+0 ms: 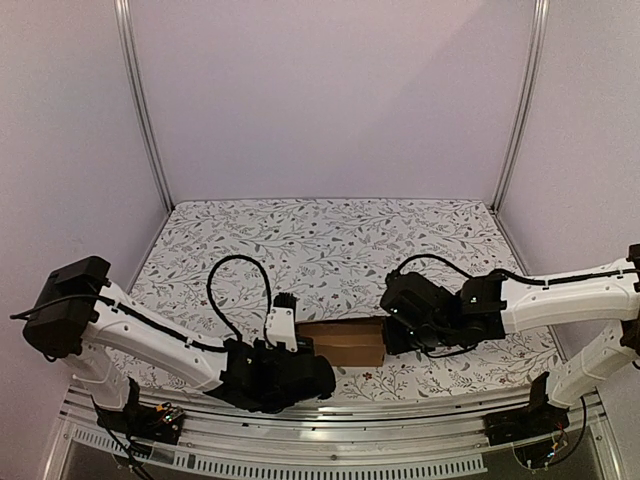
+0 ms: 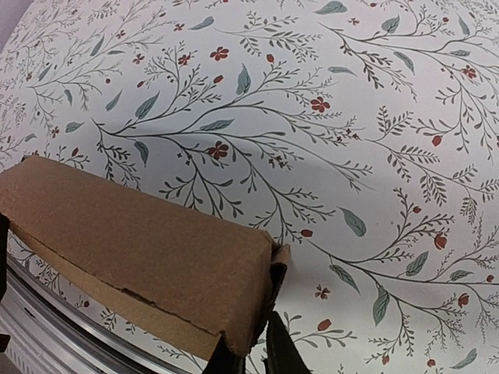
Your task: Fold the paper box
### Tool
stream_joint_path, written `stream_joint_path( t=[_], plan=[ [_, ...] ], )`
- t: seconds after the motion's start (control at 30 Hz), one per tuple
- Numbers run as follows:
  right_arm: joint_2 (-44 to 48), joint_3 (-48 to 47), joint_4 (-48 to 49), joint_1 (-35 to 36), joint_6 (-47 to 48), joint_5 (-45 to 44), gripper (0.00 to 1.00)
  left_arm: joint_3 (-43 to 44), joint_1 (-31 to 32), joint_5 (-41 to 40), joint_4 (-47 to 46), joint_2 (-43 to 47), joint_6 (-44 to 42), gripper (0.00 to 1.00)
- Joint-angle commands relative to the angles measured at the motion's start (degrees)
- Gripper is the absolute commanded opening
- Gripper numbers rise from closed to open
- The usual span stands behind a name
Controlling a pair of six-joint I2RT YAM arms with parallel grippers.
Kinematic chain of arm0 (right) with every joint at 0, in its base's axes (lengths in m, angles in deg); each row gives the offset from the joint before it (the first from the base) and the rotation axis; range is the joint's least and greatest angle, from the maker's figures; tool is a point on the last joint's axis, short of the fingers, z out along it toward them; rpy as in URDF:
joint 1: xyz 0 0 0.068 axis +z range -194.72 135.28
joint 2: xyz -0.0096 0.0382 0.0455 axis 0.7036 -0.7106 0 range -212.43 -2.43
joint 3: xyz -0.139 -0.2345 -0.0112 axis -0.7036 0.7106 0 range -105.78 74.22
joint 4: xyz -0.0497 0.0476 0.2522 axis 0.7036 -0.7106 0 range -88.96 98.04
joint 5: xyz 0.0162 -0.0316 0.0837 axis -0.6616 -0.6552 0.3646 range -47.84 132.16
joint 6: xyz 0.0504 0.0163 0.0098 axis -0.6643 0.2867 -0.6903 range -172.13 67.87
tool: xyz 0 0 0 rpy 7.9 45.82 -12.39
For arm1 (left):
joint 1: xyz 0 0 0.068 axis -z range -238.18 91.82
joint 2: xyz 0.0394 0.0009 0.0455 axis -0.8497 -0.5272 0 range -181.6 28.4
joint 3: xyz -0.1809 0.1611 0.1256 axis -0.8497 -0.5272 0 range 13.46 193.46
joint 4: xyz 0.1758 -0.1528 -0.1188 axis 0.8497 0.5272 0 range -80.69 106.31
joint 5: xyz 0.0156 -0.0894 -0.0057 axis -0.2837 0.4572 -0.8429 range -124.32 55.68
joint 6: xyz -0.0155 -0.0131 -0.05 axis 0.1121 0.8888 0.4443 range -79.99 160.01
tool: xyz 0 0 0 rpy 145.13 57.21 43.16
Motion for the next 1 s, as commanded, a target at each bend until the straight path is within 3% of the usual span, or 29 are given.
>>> stream_joint_path(
  t=[0.0, 0.4, 0.97],
  plan=[
    [1.4, 1.2, -2.6, 0.5, -1.5, -1.6, 0.14, -2.0, 1.3, 12.7, 7.1, -4.1, 0.8, 0.0],
    [5.7, -5.0, -6.2, 0.5, 1.1, -6.3, 0.25, -2.1, 1.4, 12.6, 7.1, -4.1, 1.0, 0.0],
    [-0.6, -8.2, -7.3, 0.5, 3.7, -6.7, 0.18, -2.4, 1.4, 12.3, 7.5, -3.5, 1.2, 0.0]
  ],
)
